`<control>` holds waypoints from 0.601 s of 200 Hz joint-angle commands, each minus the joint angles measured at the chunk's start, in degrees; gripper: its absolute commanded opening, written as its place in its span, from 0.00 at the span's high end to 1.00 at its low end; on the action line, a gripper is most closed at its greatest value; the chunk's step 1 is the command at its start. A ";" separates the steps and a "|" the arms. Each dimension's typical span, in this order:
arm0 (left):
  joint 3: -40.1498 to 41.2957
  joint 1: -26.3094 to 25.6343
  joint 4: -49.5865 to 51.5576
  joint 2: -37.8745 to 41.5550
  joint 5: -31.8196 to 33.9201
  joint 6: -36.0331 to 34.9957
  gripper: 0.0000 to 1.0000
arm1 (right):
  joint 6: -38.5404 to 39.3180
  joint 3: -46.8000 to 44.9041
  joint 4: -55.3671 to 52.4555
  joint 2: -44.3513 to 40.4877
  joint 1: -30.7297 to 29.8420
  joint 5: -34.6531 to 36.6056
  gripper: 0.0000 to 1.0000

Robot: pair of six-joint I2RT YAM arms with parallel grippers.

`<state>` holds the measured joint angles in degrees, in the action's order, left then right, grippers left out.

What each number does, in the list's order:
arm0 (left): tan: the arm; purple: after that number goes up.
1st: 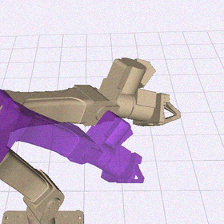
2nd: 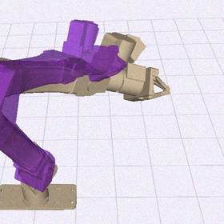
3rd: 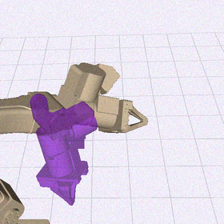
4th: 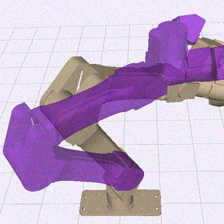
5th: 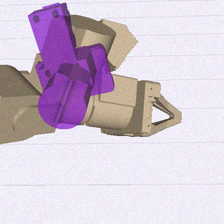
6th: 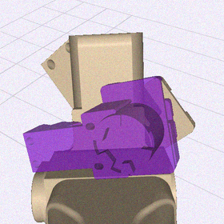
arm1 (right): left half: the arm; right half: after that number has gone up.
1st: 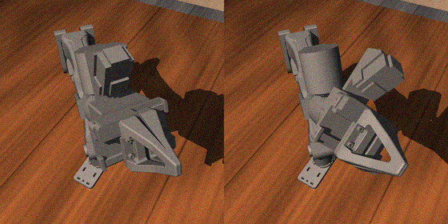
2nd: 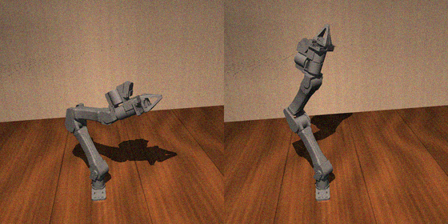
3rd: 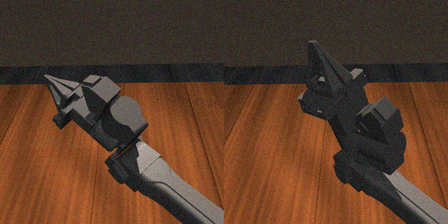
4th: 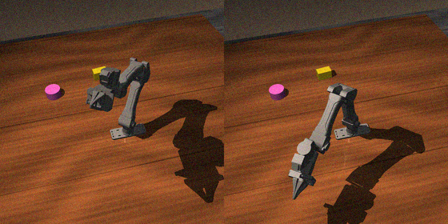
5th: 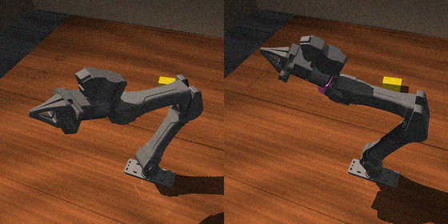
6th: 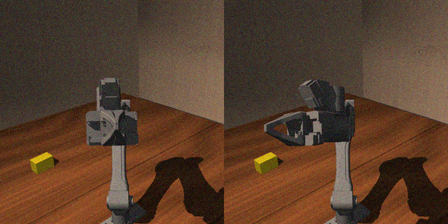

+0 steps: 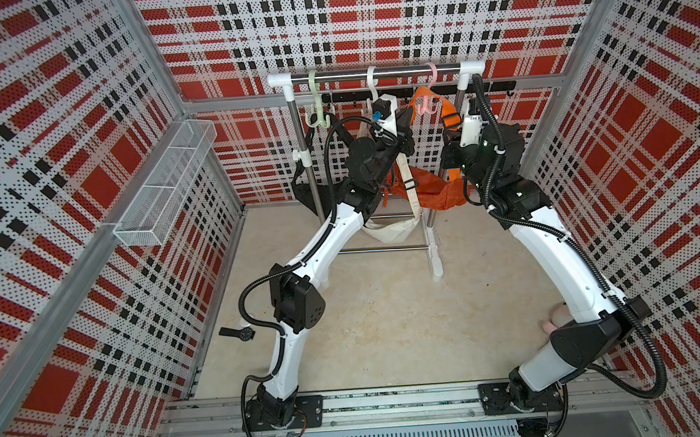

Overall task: Take the bag off the hook
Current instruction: Pick up the bag from the hook.

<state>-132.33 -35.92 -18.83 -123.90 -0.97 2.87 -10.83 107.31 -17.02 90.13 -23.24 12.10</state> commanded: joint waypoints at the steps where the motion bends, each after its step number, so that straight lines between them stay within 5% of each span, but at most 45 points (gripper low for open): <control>1: 1.25 -1.47 -2.09 4.69 0.01 -0.82 1.00 | 0.02 -0.65 -0.12 -4.20 -0.49 -1.56 0.83; 120: 19.66 -7.60 -3.49 18.04 1.32 1.24 1.00 | -1.75 -8.31 -8.32 -15.91 -0.49 2.76 0.84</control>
<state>-115.07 -41.80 -20.10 -109.82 -0.25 3.42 -11.60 100.03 -21.96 77.21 -23.24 13.58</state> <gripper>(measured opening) 0.052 0.164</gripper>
